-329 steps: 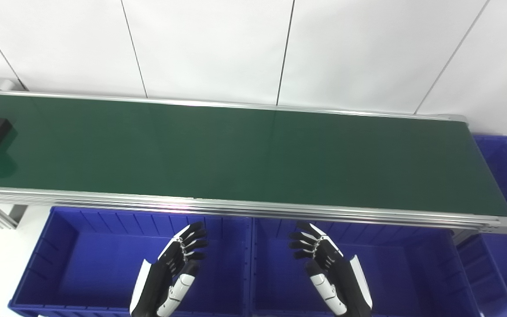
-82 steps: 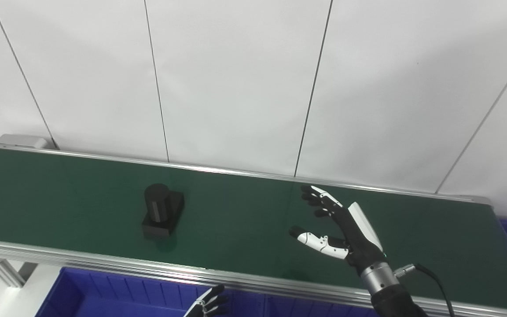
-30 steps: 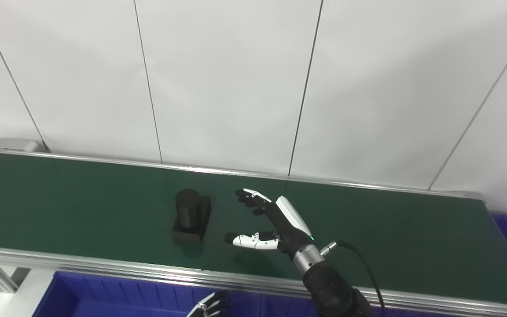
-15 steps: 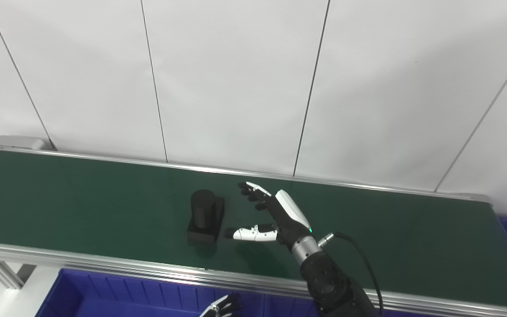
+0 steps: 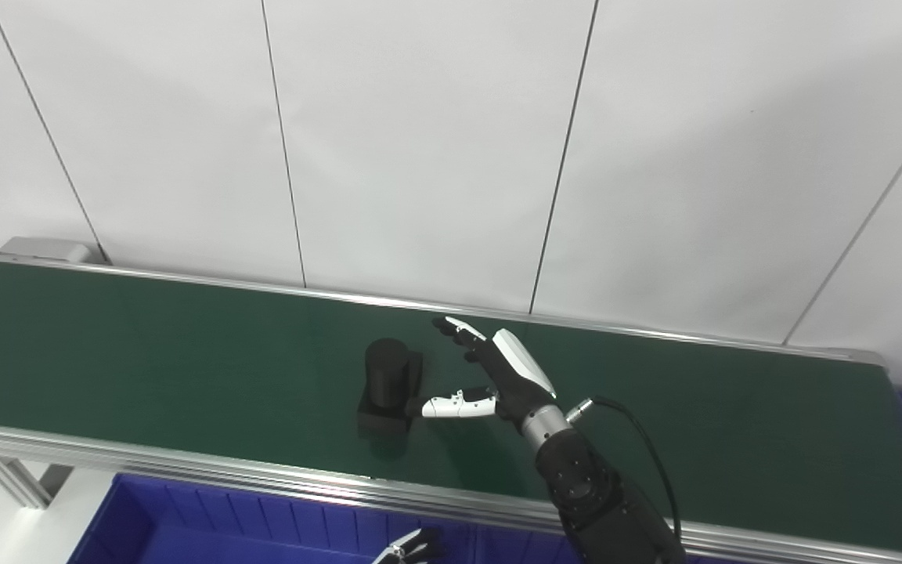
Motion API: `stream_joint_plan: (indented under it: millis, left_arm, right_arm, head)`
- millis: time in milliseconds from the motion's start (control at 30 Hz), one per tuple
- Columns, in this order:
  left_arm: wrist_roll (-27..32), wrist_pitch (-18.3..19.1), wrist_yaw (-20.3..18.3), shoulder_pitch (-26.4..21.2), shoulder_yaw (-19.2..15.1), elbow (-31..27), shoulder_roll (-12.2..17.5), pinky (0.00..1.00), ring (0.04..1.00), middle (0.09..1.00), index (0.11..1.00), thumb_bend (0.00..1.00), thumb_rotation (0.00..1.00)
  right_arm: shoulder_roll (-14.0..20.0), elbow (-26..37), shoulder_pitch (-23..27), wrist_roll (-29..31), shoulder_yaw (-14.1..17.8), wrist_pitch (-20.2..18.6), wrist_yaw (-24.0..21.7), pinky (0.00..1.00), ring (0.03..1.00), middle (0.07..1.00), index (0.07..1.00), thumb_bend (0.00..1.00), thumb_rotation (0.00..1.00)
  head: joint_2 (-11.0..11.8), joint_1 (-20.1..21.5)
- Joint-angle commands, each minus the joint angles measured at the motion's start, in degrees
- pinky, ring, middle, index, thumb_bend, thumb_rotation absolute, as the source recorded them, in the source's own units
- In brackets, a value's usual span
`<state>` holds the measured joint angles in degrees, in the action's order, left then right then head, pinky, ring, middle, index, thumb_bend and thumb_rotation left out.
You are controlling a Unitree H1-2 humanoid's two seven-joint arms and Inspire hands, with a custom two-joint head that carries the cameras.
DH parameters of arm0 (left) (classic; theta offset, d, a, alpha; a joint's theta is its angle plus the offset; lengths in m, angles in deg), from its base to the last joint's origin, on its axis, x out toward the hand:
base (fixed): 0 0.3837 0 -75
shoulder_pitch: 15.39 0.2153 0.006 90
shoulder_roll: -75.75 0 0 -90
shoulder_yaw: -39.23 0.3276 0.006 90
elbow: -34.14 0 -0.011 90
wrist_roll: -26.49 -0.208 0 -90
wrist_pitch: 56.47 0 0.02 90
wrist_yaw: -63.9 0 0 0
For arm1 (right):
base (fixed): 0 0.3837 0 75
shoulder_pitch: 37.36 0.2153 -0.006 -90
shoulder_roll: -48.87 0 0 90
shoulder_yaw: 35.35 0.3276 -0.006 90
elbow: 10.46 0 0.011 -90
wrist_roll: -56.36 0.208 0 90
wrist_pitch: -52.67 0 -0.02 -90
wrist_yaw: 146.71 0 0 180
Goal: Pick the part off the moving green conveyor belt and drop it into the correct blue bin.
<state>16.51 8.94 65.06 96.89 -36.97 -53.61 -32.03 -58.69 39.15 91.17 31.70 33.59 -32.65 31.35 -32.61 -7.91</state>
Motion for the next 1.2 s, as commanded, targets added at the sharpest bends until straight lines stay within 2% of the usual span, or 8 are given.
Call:
stream_joint_plan:
  millis: [0, 567, 667, 800, 833, 900, 967, 1167]
  left_arm:
    - [-0.4, -1.5, 0.4, 0.5, 0.5, -2.4, -1.0, 0.65, 0.728, 0.792, 0.831, 0.59, 0.66]
    - [-0.6, -1.8, 0.5, 2.3, 1.8, -4.0, -2.2, 0.64, 0.731, 0.794, 0.829, 0.60, 0.67]
    - [-0.7, -1.6, 0.4, 2.7, 1.9, -4.7, -2.3, 0.64, 0.730, 0.794, 0.830, 0.60, 0.68]
    - [-0.8, -1.4, 0.4, 3.1, 2.0, -5.2, -2.2, 0.65, 0.731, 0.794, 0.832, 0.60, 0.69]
    - [-0.8, -1.5, 0.3, 3.2, 2.0, -5.3, -2.1, 0.65, 0.731, 0.795, 0.833, 0.60, 0.69]
    - [-0.6, -1.5, 0.3, 3.3, 2.1, -5.4, -2.1, 0.65, 0.732, 0.795, 0.834, 0.61, 0.70]
    - [-0.5, -1.4, 0.3, 3.5, 2.1, -5.6, -2.1, 0.65, 0.733, 0.797, 0.835, 0.61, 0.70]
    - [-0.3, -0.9, 0.2, 3.8, 1.9, -6.1, -2.1, 0.66, 0.739, 0.802, 0.841, 0.63, 0.72]
  right_arm:
    - [-1.1, 0.3, 3.5, -0.1, 0.0, 3.5, 1.4, 0.84, 0.907, 0.904, 0.904, 0.84, 0.38]
    - [-2.1, -1.3, 2.2, -0.1, -1.0, 5.4, 2.6, 0.82, 0.866, 0.853, 0.883, 0.89, 0.33]
    - [-2.3, -1.6, 1.8, -0.2, -1.0, 6.3, 3.8, 0.76, 0.817, 0.818, 0.844, 0.87, 0.26]
    - [-3.2, -3.4, 1.4, 1.3, 0.5, 10.1, 7.1, 0.69, 0.756, 0.777, 0.792, 0.85, 0.14]
    - [-3.5, -3.9, 1.3, 1.5, 1.1, 10.7, 8.3, 0.61, 0.689, 0.733, 0.744, 0.83, 0.06]
    - [-4.0, -4.6, 1.2, 1.2, 1.8, 11.5, 10.5, 0.53, 0.601, 0.671, 0.689, 0.80, 0.01]
    - [-4.3, -5.3, 1.3, 0.5, 2.1, 12.1, 13.1, 0.45, 0.498, 0.601, 0.643, 0.59, 0.00]
    - [-4.4, -6.3, 1.7, -0.1, 2.4, 13.6, 16.9, 0.38, 0.435, 0.492, 0.561, 0.50, 0.00]
  head:
    - [-0.3, -0.2]
    - [-1.6, -1.2]
    - [-2.0, -0.8]
    - [-2.3, -0.5]
    - [-2.3, -0.5]
    - [-2.5, -0.3]
    - [-2.6, -0.2]
    - [-2.7, 0.5]
